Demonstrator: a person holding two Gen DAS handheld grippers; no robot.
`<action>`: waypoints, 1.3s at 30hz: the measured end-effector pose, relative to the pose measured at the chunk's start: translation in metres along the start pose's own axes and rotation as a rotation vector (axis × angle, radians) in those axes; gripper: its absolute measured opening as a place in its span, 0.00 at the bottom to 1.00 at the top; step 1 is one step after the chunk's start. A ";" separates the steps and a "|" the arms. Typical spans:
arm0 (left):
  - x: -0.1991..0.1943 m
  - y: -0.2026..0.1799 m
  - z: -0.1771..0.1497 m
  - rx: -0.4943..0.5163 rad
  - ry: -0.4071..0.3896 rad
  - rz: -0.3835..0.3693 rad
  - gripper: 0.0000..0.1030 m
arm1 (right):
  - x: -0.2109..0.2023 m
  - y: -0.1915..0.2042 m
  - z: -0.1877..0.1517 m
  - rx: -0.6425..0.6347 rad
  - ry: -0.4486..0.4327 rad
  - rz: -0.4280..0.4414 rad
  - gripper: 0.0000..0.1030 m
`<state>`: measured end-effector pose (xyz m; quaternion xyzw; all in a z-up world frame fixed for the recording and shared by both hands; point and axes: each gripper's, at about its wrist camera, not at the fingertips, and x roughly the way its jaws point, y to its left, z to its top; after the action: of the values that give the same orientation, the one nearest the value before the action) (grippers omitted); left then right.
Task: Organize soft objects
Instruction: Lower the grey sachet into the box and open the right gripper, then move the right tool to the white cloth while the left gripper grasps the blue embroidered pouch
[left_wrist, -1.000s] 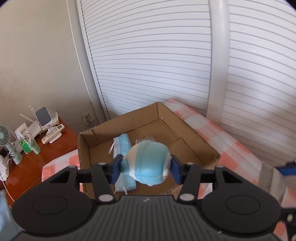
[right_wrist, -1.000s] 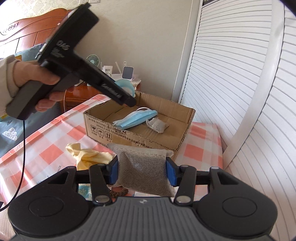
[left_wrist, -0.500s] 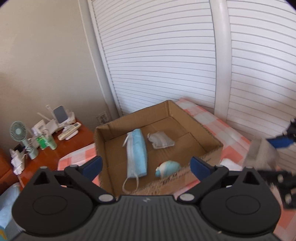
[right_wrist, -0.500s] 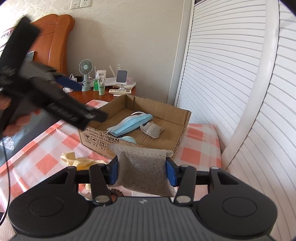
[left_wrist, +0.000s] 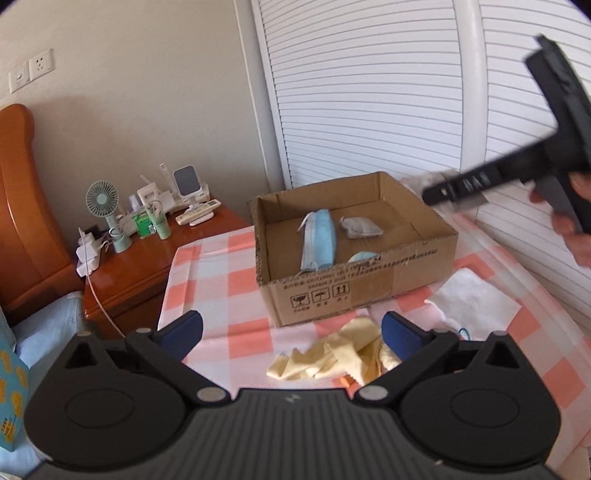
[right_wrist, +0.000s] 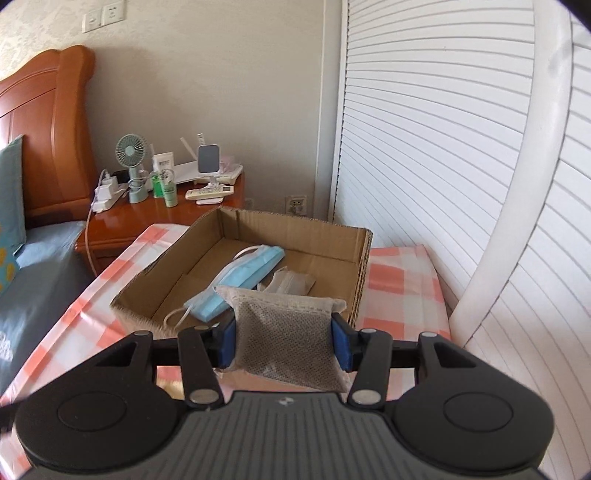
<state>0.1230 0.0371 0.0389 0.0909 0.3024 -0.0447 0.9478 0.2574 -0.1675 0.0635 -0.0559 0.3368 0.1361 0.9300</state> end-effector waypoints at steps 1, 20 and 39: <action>0.000 0.002 -0.002 -0.008 0.000 -0.005 0.99 | 0.009 0.000 0.007 0.003 0.003 -0.005 0.54; 0.011 0.015 -0.024 -0.040 0.045 -0.018 0.99 | 0.046 0.003 0.028 0.055 0.031 -0.090 1.00; 0.000 0.010 -0.034 -0.041 0.064 -0.038 0.99 | 0.013 -0.011 -0.098 0.078 0.172 -0.119 1.00</action>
<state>0.1051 0.0541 0.0132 0.0671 0.3351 -0.0534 0.9383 0.2107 -0.1945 -0.0199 -0.0509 0.4166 0.0621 0.9056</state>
